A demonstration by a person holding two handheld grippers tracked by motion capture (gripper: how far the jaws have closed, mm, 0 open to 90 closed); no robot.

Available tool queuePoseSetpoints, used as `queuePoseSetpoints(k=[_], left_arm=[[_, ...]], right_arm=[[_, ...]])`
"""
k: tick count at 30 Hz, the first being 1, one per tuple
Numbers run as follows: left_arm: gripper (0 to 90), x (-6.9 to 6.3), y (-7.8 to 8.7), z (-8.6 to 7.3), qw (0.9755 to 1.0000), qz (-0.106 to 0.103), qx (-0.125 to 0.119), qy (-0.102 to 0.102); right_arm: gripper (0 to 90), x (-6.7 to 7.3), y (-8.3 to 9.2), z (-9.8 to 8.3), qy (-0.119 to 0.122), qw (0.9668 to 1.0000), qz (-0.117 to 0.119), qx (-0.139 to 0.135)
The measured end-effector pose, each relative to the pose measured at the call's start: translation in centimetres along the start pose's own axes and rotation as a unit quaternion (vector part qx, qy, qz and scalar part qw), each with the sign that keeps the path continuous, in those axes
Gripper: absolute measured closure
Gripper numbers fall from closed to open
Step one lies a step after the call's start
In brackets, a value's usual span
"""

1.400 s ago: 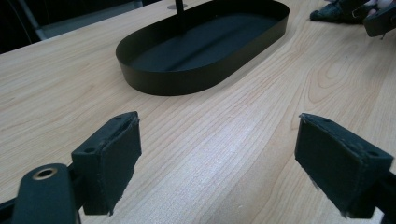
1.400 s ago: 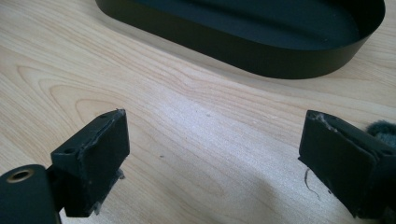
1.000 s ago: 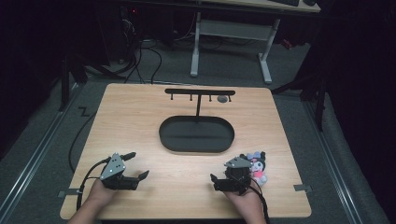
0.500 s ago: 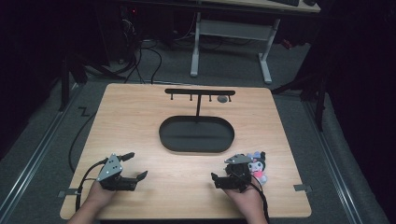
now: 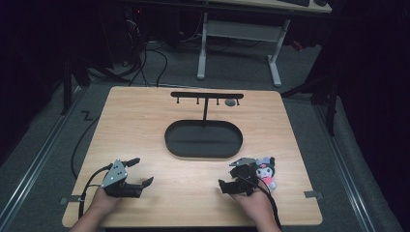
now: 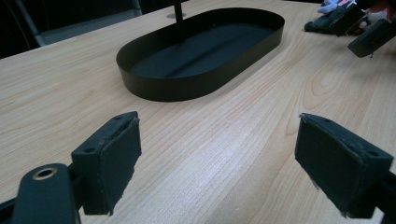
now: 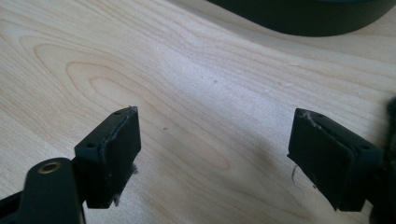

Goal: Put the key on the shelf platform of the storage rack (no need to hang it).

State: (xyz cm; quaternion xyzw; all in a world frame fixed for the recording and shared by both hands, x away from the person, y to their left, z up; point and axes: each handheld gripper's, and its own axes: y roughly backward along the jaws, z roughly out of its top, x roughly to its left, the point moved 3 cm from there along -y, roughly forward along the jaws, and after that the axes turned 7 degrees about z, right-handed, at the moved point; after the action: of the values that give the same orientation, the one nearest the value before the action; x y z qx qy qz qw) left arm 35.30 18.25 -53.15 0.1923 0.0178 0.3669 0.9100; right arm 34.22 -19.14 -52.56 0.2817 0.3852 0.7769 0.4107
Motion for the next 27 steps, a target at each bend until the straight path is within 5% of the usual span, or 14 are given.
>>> queuePoseSetpoints(k=[6, 11, 27], left_arm=[[15.4, 0.1, 0.1, 0.0, 1.0, -0.001, -0.004, 0.002], [15.4, 0.1, 0.0, 0.0, 1.0, 0.001, -0.004, 0.003], [15.4, -0.2, 0.4, -0.2, 1.0, 0.003, 0.0, -0.009]], right_arm=[[17.3, 0.1, 0.6, 0.1, -0.009, 0.9998, 0.001, 0.015], [19.0, -0.1, 0.9, 0.3, 0.015, 0.9989, 0.014, 0.041], [16.6, 0.2, 0.6, 1.5, 0.026, 0.9936, 0.023, 0.108]])
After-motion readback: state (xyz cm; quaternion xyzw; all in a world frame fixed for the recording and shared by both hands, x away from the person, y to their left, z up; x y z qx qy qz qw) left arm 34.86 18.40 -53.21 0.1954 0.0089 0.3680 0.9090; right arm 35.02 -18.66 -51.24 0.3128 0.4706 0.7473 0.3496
